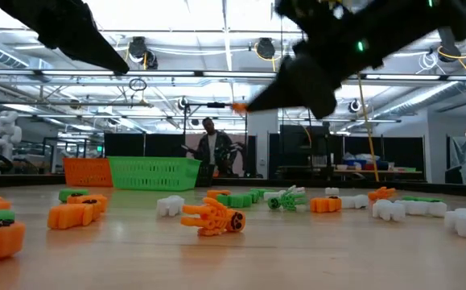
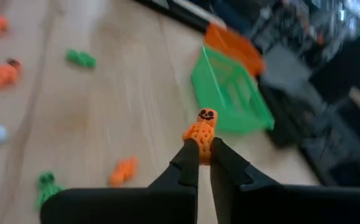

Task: Sort Halloween decoration
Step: Put the orange skeleton toy into the black bin

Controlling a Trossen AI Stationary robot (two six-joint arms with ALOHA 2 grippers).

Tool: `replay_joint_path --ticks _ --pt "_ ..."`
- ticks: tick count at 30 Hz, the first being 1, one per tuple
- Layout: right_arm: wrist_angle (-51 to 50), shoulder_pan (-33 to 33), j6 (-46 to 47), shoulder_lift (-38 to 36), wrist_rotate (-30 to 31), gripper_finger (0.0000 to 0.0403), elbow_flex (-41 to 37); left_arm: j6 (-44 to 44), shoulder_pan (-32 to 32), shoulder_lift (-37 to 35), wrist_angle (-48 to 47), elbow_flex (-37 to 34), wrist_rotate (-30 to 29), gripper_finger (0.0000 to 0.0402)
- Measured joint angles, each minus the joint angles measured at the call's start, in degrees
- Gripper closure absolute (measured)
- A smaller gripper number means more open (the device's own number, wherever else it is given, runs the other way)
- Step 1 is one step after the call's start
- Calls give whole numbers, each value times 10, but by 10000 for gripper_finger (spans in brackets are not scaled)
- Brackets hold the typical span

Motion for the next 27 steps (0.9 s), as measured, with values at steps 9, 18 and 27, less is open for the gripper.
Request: replay_joint_path --ticks 9,18,27 --pt "0 21 -166 0 1 402 72 -15 0 0 0 0 0 281" --pt "1 37 -214 0 3 402 87 -16 0 0 0 0 16 281" --pt "5 47 -209 0 5 402 87 -16 0 0 0 0 16 281"
